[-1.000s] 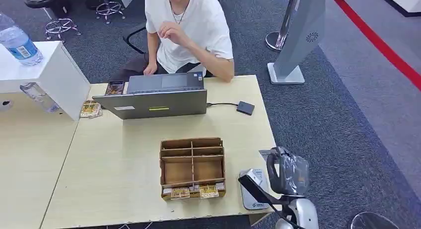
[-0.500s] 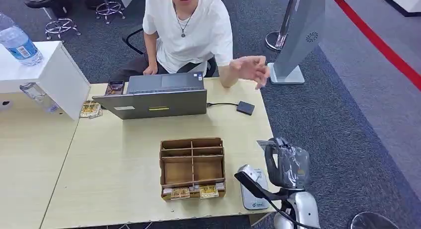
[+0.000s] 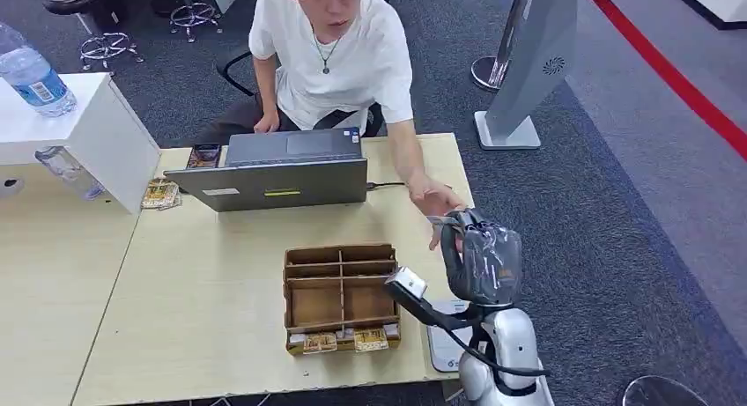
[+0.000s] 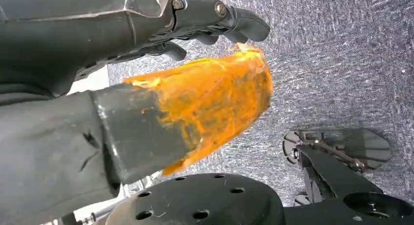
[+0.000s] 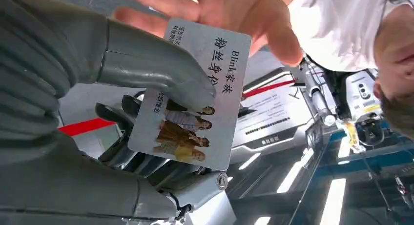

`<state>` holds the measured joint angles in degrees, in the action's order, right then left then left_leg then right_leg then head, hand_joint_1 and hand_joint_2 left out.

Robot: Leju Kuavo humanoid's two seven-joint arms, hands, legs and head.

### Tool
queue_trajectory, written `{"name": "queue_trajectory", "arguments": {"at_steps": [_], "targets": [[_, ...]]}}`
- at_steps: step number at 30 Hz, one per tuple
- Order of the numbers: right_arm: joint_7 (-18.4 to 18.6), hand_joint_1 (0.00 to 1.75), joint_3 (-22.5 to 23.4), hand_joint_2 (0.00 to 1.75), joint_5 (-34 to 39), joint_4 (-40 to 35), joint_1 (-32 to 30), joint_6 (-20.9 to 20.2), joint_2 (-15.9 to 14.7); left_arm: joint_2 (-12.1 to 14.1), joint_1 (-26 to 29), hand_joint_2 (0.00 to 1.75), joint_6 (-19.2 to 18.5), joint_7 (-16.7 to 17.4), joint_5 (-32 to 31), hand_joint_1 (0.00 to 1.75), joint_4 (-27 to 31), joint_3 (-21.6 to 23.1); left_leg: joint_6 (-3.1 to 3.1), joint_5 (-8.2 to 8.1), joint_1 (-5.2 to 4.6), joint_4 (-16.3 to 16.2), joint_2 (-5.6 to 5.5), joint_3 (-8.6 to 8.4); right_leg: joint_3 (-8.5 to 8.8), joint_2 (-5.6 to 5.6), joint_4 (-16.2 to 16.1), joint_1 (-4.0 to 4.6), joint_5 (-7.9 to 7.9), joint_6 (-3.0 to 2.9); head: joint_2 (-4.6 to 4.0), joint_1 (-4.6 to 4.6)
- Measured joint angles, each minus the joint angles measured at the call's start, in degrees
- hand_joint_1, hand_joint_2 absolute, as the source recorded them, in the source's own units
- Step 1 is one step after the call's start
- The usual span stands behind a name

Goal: Pass the card to the sensor for recognition and then transmit it.

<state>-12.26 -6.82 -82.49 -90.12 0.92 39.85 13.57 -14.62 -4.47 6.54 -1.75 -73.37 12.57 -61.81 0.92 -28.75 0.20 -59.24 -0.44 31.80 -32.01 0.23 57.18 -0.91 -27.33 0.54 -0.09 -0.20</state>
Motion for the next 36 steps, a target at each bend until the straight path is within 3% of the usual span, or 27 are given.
{"name": "queue_trajectory", "arguments": {"at_steps": [7, 8, 9, 18, 24, 36], "targets": [[2.8, 1.75, -2.5, 1.75, -1.4, 0.3, 1.1, 0.0, -0.7, -0.2, 0.0, 0.00, -0.3, 0.0, -0.2, 0.00, 0.0, 0.0, 0.00, 0.00, -0.01, 0.0, 0.00, 0.00, 0.00, 0.00, 0.0, 0.00, 0.00, 0.00, 0.00, 0.00], [3.5, 1.10, -2.9, 1.75, -1.7, 0.4, 1.3, 0.0, -0.8, -0.3, 0.0, 0.00, -0.3, 0.0, -0.2, 0.00, 0.0, 0.0, 0.00, 0.00, -0.01, 0.0, 0.00, 0.00, 0.00, 0.00, 0.0, 0.00, 0.00, 0.00, 0.00, 0.00], [4.1, 0.02, -3.3, 1.75, -2.0, 0.7, 1.5, 0.0, -1.0, -0.3, 0.0, 0.00, -0.4, 0.0, -0.2, 0.00, 0.0, 0.0, 0.00, 0.00, 0.00, 0.0, 0.00, 0.00, 0.00, 0.00, 0.0, 0.00, 0.00, 0.00, 0.00, 0.00], [8.7, 0.00, -6.1, 1.75, -3.2, 3.0, 2.5, 0.0, -2.6, -0.4, 0.0, 0.00, -0.5, 0.0, -0.5, 0.00, 0.0, 0.0, 0.00, 0.00, 0.00, 0.0, 0.00, 0.00, 0.00, 0.00, 0.0, 0.00, 0.01, -0.02, 0.00, 0.00], [9.2, 0.00, -7.5, 1.75, -2.5, 3.5, 2.7, 0.0, -3.6, -0.4, 0.0, 0.00, -0.5, 0.0, -0.7, 0.00, 0.0, 0.0, 0.00, 0.00, -0.01, 0.0, 0.00, 0.00, 0.00, 0.00, 0.0, 0.00, 0.01, -0.02, 0.00, 0.00], [3.0, 0.00, -10.1, 1.75, 9.5, 2.9, 1.8, 0.0, -4.2, -0.4, 0.0, 0.00, -0.4, -0.2, -0.1, 0.00, 0.0, 0.0, 0.00, 0.00, 0.00, 0.0, 0.00, 0.00, -0.01, 0.01, 0.0, 0.00, 0.01, -0.02, 0.00, -0.02]]}}
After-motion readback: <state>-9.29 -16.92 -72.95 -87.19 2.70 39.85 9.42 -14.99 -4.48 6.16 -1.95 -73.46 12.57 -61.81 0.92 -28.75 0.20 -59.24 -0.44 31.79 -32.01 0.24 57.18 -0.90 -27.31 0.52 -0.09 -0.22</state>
